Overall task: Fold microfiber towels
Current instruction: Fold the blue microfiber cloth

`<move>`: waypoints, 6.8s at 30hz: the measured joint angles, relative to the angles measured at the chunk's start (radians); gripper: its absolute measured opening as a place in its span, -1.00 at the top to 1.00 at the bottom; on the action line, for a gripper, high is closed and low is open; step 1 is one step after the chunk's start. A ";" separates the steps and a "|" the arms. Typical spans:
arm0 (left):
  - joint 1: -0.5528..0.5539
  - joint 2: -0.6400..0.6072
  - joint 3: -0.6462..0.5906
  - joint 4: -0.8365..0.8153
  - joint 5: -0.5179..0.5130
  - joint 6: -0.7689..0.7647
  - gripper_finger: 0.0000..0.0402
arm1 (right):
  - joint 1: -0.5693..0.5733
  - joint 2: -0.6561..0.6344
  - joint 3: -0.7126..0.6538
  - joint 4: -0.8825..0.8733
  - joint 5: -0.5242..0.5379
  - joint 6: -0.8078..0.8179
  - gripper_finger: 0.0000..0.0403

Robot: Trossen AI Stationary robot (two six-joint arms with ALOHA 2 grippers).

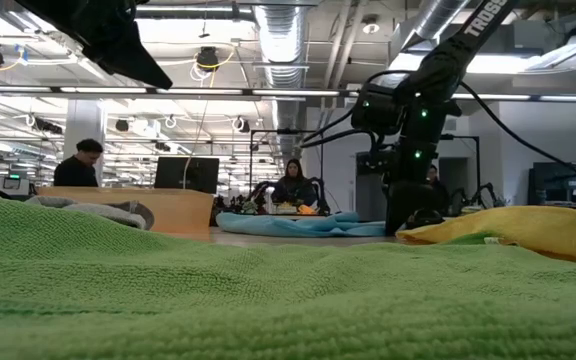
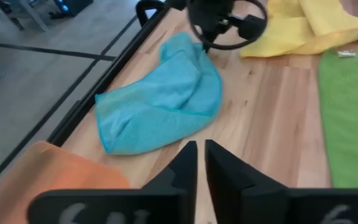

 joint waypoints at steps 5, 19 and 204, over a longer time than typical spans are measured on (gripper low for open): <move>0.054 0.040 0.000 0.022 0.010 0.001 0.53 | 0.007 -0.022 0.000 -0.035 -0.006 0.021 0.98; 0.290 0.328 0.000 0.377 0.361 0.504 0.29 | 0.020 -0.136 0.059 -0.151 -0.005 0.021 0.98; 0.389 0.833 0.708 -0.439 0.034 0.183 1.00 | 0.073 -0.403 0.060 -0.212 0.338 0.068 0.96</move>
